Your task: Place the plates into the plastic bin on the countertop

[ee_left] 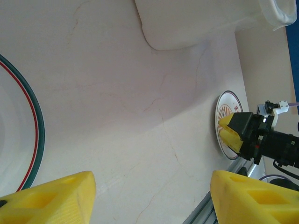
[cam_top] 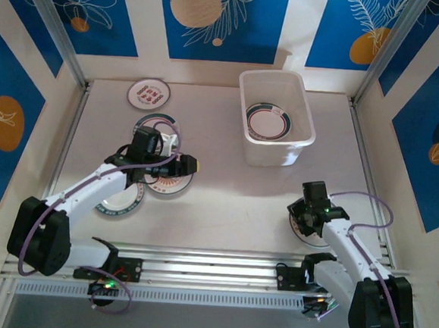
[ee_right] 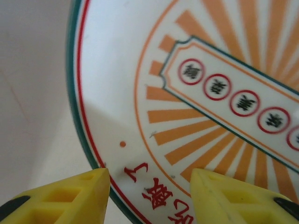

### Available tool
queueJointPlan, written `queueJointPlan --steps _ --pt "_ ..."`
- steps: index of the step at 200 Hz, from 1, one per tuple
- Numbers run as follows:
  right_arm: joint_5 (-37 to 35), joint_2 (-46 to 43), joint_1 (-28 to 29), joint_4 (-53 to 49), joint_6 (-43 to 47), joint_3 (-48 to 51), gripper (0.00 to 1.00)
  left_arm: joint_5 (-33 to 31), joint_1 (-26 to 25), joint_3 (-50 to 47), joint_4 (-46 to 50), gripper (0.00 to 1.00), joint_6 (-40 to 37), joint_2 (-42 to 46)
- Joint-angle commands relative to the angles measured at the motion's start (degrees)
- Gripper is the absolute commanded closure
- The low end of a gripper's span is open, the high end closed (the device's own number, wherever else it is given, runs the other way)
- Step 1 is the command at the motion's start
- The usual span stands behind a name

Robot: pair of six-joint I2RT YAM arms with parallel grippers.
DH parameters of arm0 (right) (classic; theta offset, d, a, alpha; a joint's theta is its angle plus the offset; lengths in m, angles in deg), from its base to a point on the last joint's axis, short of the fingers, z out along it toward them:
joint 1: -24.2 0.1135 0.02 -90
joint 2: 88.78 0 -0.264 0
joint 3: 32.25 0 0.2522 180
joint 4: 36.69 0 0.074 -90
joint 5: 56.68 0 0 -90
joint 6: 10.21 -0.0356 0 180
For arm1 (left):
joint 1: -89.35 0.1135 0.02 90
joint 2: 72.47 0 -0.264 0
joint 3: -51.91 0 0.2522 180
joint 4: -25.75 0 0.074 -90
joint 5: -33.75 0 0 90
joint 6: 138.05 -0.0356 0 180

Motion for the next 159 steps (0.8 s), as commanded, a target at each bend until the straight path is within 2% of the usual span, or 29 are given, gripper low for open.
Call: queueJointPlan --steps 1,47,86,130,159 --pt "5.7 1.3 0.0 4.2 1.9 1.8 0.5 0.8 -0.8 -1.0 -1.5 0.33 0.3 -0.5" --pt "11.3 4.9 0.9 11.0 1.5 1.7 0.51 0.9 -1.0 -1.2 -2.1 0.33 0.5 -1.0" --pt "14.9 12.8 3.5 17.1 2.2 -1.2 0.52 1.1 -1.3 -1.3 -2.3 0.33 0.5 -1.3" --pt "18.6 24.9 9.1 18.1 5.0 -10.9 0.53 0.8 -1.5 -1.3 -2.0 0.33 0.5 -0.6" --pt "19.3 28.9 12.1 17.0 6.4 -16.8 0.53 0.5 -1.6 -1.6 -1.7 0.33 0.6 0.1"
